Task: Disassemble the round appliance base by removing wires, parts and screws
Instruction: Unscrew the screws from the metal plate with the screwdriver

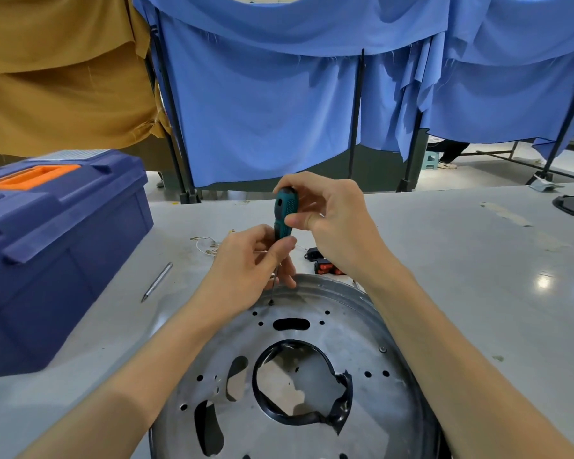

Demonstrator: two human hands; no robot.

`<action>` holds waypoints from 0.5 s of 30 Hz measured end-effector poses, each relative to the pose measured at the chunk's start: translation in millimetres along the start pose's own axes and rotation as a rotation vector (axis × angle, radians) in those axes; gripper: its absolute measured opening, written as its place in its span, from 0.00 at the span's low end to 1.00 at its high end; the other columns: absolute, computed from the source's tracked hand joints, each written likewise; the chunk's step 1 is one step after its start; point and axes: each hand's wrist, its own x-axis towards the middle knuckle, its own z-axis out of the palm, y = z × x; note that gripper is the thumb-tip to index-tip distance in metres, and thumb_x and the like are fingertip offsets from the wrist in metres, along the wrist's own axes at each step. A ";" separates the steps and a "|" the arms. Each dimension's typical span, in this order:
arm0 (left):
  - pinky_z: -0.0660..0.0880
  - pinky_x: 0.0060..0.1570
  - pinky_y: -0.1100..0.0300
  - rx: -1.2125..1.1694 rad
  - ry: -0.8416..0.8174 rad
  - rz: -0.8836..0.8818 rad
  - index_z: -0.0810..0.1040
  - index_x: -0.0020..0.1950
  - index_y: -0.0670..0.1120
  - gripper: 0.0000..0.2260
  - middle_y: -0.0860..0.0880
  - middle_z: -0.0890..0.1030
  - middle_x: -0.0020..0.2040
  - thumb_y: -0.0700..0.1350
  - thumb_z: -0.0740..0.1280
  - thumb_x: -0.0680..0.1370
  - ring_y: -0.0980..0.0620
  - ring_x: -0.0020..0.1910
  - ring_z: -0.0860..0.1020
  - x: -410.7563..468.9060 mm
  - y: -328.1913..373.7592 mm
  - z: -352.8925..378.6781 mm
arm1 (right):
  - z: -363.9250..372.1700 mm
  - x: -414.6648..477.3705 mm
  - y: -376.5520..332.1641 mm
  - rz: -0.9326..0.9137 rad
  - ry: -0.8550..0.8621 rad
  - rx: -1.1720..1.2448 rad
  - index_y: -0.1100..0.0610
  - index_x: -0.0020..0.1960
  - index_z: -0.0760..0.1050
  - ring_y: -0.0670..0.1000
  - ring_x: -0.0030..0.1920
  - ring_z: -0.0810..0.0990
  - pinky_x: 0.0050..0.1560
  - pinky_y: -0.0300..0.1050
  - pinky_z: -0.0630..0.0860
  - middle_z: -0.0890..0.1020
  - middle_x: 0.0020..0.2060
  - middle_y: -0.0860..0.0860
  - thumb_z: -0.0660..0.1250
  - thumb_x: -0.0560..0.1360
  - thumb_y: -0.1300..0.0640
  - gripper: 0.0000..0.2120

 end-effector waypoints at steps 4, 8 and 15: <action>0.80 0.43 0.39 -0.017 0.025 -0.013 0.76 0.48 0.43 0.11 0.45 0.84 0.34 0.50 0.67 0.78 0.46 0.33 0.84 -1.3 2.7 0.2 | 1.1 -0.3 0.5 0.003 -0.019 0.013 0.60 0.54 0.80 0.52 0.46 0.81 0.55 0.49 0.78 0.82 0.43 0.54 0.63 0.70 0.77 0.19; 0.81 0.37 0.40 -0.087 0.091 -0.037 0.75 0.48 0.42 0.19 0.42 0.82 0.33 0.57 0.71 0.70 0.43 0.32 0.84 -3.4 4.2 -1.3 | 6.8 -3.2 -2.2 -0.004 -0.088 0.061 0.53 0.58 0.79 0.48 0.49 0.81 0.56 0.44 0.78 0.83 0.46 0.50 0.63 0.74 0.73 0.20; 0.82 0.34 0.53 -0.077 0.080 0.007 0.77 0.48 0.56 0.14 0.47 0.83 0.35 0.61 0.69 0.67 0.47 0.32 0.84 -3.2 0.2 1.1 | 9.7 -5.0 -6.5 -0.027 -0.030 0.021 0.50 0.60 0.80 0.49 0.43 0.78 0.52 0.45 0.77 0.82 0.46 0.49 0.72 0.73 0.56 0.15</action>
